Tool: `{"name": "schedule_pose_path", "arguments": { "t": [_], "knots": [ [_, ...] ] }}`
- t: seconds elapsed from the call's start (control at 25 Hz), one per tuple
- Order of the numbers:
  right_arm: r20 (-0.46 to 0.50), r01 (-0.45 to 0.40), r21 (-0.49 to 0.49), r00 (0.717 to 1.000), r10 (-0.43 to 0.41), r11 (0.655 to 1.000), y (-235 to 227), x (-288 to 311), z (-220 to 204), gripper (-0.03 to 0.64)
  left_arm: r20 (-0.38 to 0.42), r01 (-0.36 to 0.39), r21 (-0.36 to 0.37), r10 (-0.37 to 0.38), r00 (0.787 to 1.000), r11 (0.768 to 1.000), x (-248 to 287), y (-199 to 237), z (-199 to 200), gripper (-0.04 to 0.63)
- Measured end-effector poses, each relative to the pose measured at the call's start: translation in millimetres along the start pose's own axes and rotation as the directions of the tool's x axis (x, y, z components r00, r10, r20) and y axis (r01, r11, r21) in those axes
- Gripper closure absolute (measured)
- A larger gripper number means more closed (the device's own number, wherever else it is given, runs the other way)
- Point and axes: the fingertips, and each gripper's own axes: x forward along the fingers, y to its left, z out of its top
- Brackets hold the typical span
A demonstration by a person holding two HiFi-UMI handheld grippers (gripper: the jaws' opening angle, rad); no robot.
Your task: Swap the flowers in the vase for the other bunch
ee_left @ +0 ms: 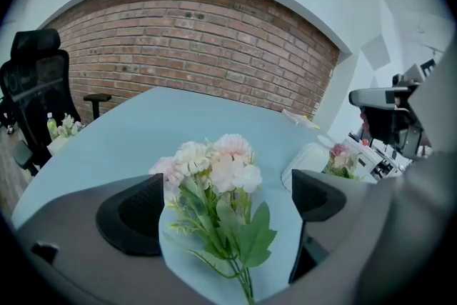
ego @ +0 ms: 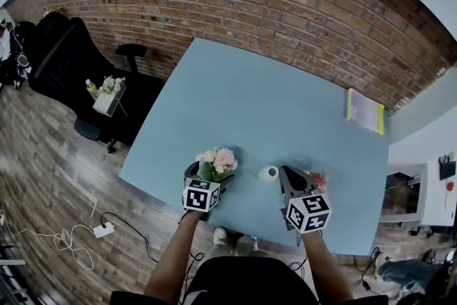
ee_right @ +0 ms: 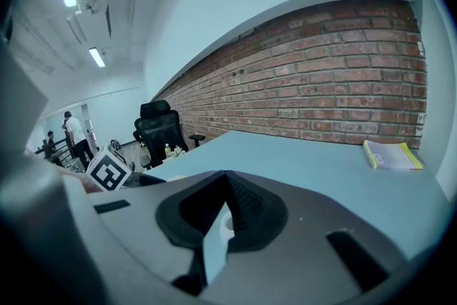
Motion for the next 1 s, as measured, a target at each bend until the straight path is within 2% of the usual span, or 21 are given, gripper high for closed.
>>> {"name": "schedule_pose_path", "arguments": {
  "t": [0.52, 0.72, 0.76, 0.84, 1.0],
  "knots": [
    [0.044, 0.015, -0.017, 0.999, -0.015, 1.000, 0.9, -21.1, 10.4, 0.611, 0.044, 0.020, 0.023, -0.021, 0.999, 1.000, -17.1, -14.4, 19.4, 0.051],
    [0.068, 0.027, -0.023, 0.997, -0.026, 0.999, -1.1, -32.2, 16.5, 0.611, 0.046, 0.051, 0.070, -0.055, 0.997, 0.996, -26.6, -30.0, 29.3, 0.060],
    [0.072, 0.029, -0.024, 0.997, -0.027, 0.999, -1.3, -34.7, 17.1, 0.611, 0.050, 0.056, 0.077, -0.060, 0.997, 0.995, -29.7, -33.3, 31.9, 0.074],
    [0.081, 0.032, -0.025, 0.996, -0.030, 0.999, -1.3, -39.4, 18.4, 0.611, 0.067, 0.052, 0.102, -0.059, 0.996, 0.993, -36.9, -38.3, 38.7, 0.151],
    [0.104, 0.040, -0.024, 0.994, -0.038, 0.999, -2.6, -48.1, 22.1, 0.611, 0.107, 0.042, 0.142, -0.058, 0.993, 0.989, -48.7, -50.2, 53.6, 0.258]
  ]
}}
